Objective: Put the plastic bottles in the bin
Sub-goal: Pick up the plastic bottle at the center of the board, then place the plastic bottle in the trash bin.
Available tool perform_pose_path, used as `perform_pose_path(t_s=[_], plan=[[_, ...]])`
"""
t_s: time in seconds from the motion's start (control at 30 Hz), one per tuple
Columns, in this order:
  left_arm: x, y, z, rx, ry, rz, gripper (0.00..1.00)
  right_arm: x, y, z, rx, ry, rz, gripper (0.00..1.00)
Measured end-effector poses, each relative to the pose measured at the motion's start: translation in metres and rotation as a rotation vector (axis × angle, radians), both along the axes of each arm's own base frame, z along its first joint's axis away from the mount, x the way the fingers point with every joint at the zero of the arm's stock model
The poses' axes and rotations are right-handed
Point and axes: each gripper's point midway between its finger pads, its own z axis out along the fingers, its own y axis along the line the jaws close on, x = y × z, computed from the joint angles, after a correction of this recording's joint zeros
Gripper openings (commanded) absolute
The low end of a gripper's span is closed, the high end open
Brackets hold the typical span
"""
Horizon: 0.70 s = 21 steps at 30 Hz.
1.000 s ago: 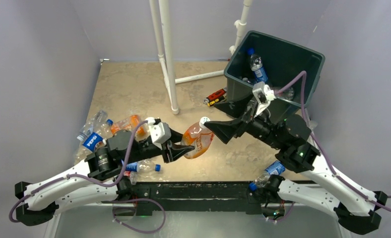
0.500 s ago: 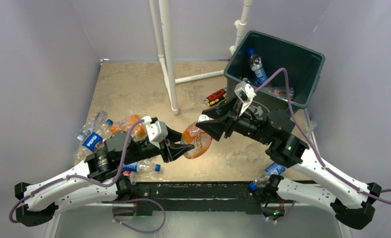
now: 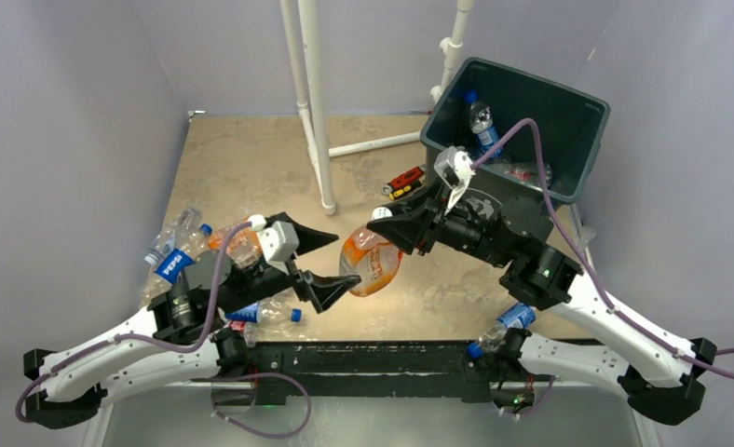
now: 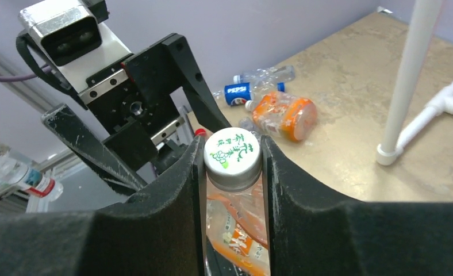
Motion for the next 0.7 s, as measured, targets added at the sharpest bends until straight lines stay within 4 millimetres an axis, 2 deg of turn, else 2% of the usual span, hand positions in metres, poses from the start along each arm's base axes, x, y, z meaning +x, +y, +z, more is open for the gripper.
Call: perform_pose_path(t_s=[0.07, 0.13, 0.2, 0.33, 0.4, 0.47, 0.5, 0.6, 0.7], plan=[[0.004, 0.012, 0.003, -0.014, 0.0, 0.05, 0.95, 0.003, -0.007, 0.008, -0.002, -0.018, -0.034, 0.0], [0.006, 0.031, 0.013, -0.056, -0.004, 0.109, 0.96, 0.006, -0.019, 0.027, 0.016, -0.053, -0.09, 0.0], [0.005, 0.056, 0.027, -0.14, -0.018, 0.165, 0.98, 0.008, -0.035, 0.055, 0.064, -0.104, -0.153, 0.0], [-0.003, 0.111, 0.054, -0.34, -0.057, 0.251, 0.99, 0.013, -0.08, 0.122, 0.204, -0.223, -0.331, 0.0], [-0.007, 0.128, 0.06, -0.408, -0.061, 0.273, 0.99, 0.021, -0.11, 0.159, 0.278, -0.282, -0.47, 0.0], [-0.006, 0.135, 0.059, -0.431, -0.058, 0.29, 0.99, 0.031, -0.138, 0.193, 0.344, -0.329, -0.622, 0.0], [-0.006, 0.136, 0.058, -0.432, -0.054, 0.294, 0.99, 0.037, -0.148, 0.204, 0.365, -0.343, -0.688, 0.0], [-0.003, 0.135, 0.051, -0.411, -0.039, 0.308, 0.99, 0.065, -0.178, 0.221, 0.381, -0.375, -0.96, 0.0], [-0.002, 0.133, 0.047, -0.403, -0.022, 0.312, 0.99, 0.101, -0.195, 0.211, 0.297, -0.39, -1.215, 0.0]])
